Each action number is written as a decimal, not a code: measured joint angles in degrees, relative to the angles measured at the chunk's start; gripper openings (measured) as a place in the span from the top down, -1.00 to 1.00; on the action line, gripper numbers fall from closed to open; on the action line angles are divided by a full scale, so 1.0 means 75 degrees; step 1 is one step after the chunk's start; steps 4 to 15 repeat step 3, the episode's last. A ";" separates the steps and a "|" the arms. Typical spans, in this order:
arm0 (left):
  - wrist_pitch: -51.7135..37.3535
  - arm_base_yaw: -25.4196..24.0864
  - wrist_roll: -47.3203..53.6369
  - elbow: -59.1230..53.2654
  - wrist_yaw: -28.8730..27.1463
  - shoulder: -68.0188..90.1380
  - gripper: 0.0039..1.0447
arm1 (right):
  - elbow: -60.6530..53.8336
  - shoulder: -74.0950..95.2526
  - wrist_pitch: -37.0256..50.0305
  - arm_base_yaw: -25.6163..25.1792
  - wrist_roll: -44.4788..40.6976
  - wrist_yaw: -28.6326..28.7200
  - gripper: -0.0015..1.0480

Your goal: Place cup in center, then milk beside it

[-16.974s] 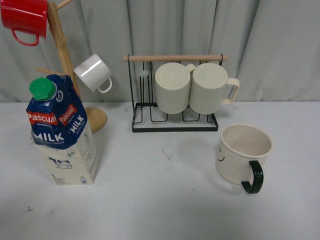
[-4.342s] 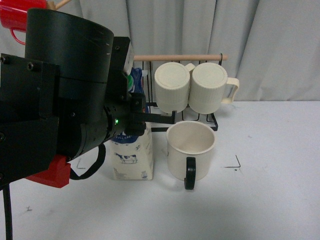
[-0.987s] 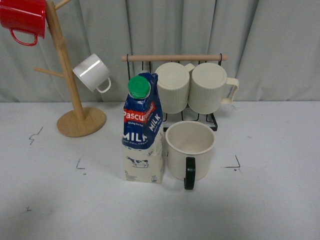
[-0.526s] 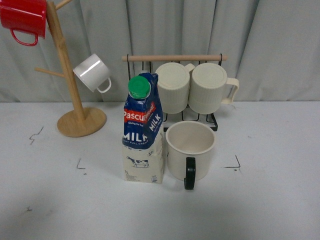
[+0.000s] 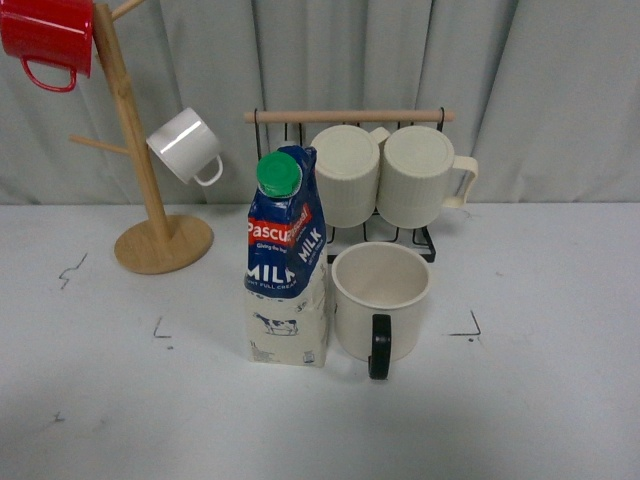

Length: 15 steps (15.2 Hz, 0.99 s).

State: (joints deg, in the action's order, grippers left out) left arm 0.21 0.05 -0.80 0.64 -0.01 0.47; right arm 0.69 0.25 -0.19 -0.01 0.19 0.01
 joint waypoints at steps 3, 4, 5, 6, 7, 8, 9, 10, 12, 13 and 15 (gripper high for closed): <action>0.0000 0.0000 0.0000 0.0000 0.0000 0.0000 -0.88 | 0.0000 0.0000 0.0000 0.0000 0.0000 0.0000 -0.87; 0.0000 0.0000 0.0000 0.0000 0.0000 0.0000 -0.88 | 0.0000 0.0000 0.0000 0.0000 0.0000 0.0000 -0.87; 0.0000 0.0000 0.0000 0.0000 0.0000 0.0000 -0.88 | 0.0000 0.0000 0.0000 0.0000 0.0000 0.0000 -0.87; 0.0000 0.0000 0.0000 0.0000 0.0000 0.0000 -0.88 | 0.0000 0.0000 0.0000 0.0000 0.0000 0.0000 -0.87; 0.0000 0.0000 0.0000 0.0000 0.0000 0.0000 -0.88 | 0.0000 0.0000 0.0000 0.0000 0.0000 0.0000 -0.87; 0.0000 0.0000 0.0000 0.0000 0.0000 0.0000 -0.88 | 0.0000 0.0000 0.0000 0.0000 0.0000 0.0000 -0.87; 0.0000 0.0000 0.0000 0.0000 0.0000 0.0000 -0.88 | 0.0000 0.0000 0.0000 0.0000 0.0000 0.0000 -0.87; 0.0000 0.0000 0.0000 0.0000 0.0000 0.0000 -0.88 | 0.0000 0.0000 0.0000 0.0000 0.0000 0.0000 -0.87; 0.0000 0.0000 0.0000 0.0000 0.0000 0.0000 -0.88 | 0.0000 0.0000 0.0000 0.0000 0.0000 0.0000 -0.87; 0.0000 0.0000 0.0000 0.0000 0.0000 0.0000 -0.88 | 0.0000 0.0000 0.0000 0.0000 0.0000 0.0000 -0.87; 0.0000 0.0000 0.0000 0.0000 0.0000 0.0000 -0.88 | 0.0000 0.0000 0.0000 0.0000 0.0000 0.0000 -0.87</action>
